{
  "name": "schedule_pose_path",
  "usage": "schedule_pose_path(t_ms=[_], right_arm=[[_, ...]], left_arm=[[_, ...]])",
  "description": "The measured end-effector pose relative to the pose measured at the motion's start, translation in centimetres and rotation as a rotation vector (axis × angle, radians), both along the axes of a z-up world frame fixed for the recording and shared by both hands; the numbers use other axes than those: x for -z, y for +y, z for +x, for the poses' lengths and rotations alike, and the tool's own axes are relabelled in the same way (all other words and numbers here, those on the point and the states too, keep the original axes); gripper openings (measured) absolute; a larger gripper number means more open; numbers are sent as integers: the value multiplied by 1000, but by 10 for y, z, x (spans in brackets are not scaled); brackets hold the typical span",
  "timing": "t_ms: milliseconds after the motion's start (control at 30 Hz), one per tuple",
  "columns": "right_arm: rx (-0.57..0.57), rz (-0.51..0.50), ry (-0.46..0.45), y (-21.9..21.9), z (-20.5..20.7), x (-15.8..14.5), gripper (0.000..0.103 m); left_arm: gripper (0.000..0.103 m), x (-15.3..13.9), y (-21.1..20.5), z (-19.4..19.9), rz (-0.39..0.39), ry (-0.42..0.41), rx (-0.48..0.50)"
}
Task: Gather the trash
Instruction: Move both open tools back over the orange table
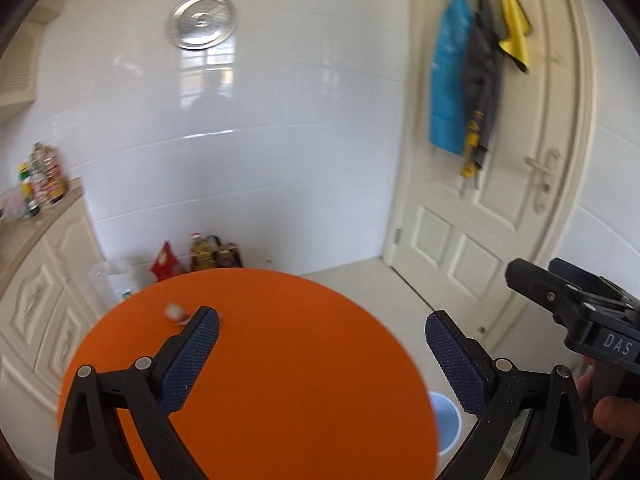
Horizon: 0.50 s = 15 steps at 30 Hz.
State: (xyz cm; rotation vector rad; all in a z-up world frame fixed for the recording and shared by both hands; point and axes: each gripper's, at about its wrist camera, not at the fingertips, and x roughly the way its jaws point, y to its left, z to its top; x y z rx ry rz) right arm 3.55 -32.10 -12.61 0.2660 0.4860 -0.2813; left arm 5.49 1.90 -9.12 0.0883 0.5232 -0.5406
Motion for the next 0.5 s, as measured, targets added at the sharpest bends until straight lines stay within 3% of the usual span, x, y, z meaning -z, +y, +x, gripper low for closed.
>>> schedule_pose_path(t_ms=[367, 500], right_arm=[[-215, -91, -28, 112, 43, -20, 103], [-275, -117, -35, 146, 51, -23, 103]], left_arm=[[102, -9, 116, -59, -93, -40, -231], [102, -5, 132, -66, -105, -30, -286]])
